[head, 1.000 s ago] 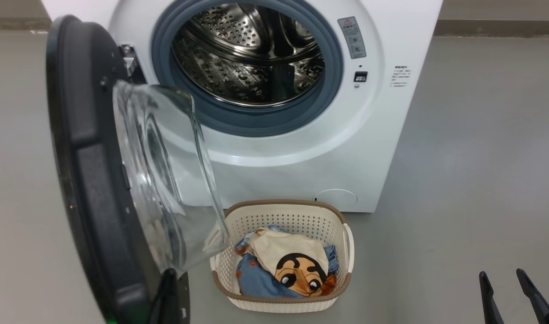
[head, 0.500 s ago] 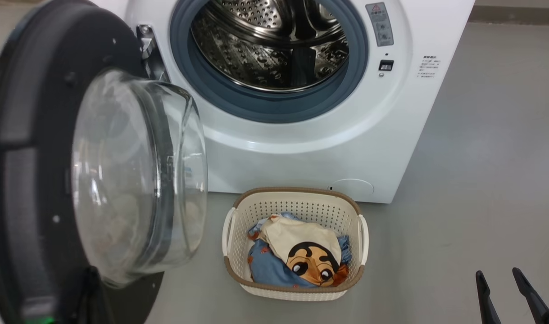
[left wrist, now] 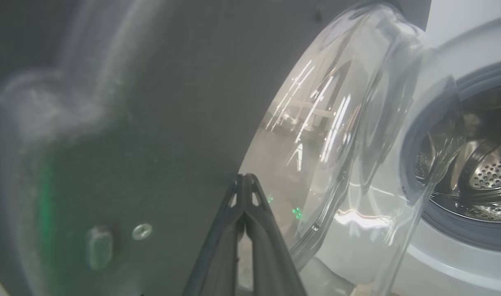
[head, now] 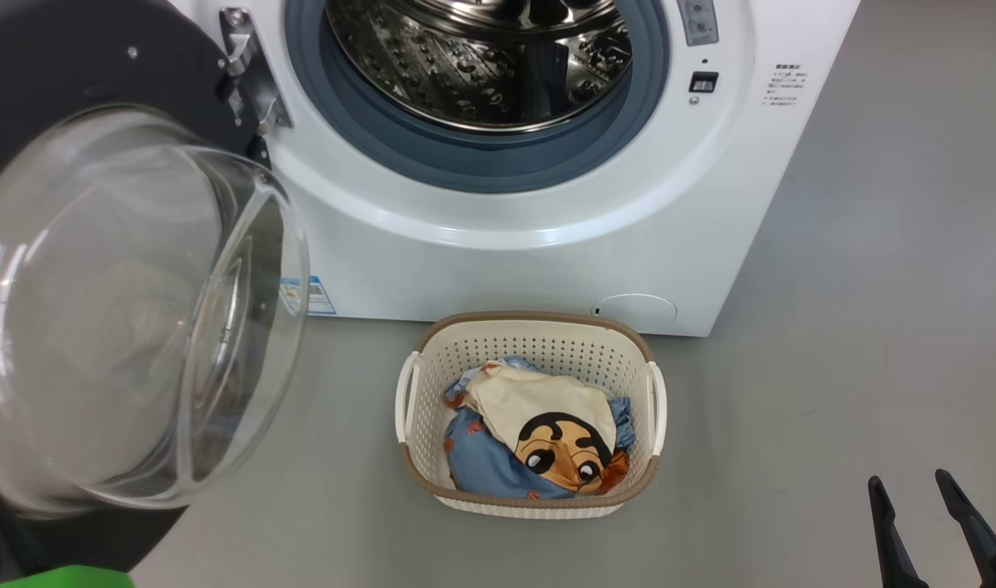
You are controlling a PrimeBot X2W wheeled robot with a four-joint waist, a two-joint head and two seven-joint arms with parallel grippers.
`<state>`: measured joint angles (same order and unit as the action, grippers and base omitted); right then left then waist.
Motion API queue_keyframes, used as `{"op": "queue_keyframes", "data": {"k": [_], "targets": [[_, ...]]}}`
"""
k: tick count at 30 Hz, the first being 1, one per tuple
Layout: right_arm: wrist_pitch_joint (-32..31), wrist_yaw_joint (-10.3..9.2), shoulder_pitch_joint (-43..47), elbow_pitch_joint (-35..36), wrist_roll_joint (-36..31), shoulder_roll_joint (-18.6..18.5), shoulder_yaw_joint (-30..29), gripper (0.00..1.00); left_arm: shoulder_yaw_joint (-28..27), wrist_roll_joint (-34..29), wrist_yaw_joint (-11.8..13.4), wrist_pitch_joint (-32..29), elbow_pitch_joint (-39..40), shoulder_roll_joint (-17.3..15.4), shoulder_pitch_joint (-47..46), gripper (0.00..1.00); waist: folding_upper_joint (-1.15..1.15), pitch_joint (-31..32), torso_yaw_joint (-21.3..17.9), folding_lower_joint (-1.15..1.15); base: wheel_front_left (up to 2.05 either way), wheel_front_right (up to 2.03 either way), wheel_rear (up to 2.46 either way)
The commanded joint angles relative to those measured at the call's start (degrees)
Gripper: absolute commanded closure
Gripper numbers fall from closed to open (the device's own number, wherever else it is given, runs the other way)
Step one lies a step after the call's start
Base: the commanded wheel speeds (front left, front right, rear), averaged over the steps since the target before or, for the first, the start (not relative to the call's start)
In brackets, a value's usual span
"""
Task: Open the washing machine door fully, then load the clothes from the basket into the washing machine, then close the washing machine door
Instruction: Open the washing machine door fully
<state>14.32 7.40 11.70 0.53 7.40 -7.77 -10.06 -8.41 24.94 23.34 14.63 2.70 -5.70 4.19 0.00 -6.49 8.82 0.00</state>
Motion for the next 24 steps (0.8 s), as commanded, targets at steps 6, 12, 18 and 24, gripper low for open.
{"op": "queue_keyframes", "data": {"k": [6,12,18,24], "targets": [[0.7,0.09,-1.6,1.1,1.1,-1.6,1.2,0.0,-8.8,-2.0,-1.3,0.4,-0.6,-0.2,-4.5,1.0,0.0,-0.7,-0.8,0.0,0.0,0.0,0.0],[0.7,0.09,-1.8,0.8,1.0,-1.5,1.1,0.0,-13.3,-3.2,-3.6,0.4,-3.3,0.6,-5.8,1.0,0.0,-0.3,-1.1,0.0,0.0,0.0,0.0],[0.7,0.09,-1.7,0.6,1.0,-1.3,1.0,0.0,-15.1,-3.9,-5.2,0.4,-2.4,2.0,-6.1,1.0,0.0,0.2,-0.8,0.0,0.0,0.0,0.0],[0.7,0.09,-1.5,0.4,0.8,-1.2,1.5,0.0,-12.5,-2.5,-6.9,0.4,3.9,2.7,-3.3,1.0,0.0,1.2,-0.1,0.0,0.0,0.0,0.0]]}}
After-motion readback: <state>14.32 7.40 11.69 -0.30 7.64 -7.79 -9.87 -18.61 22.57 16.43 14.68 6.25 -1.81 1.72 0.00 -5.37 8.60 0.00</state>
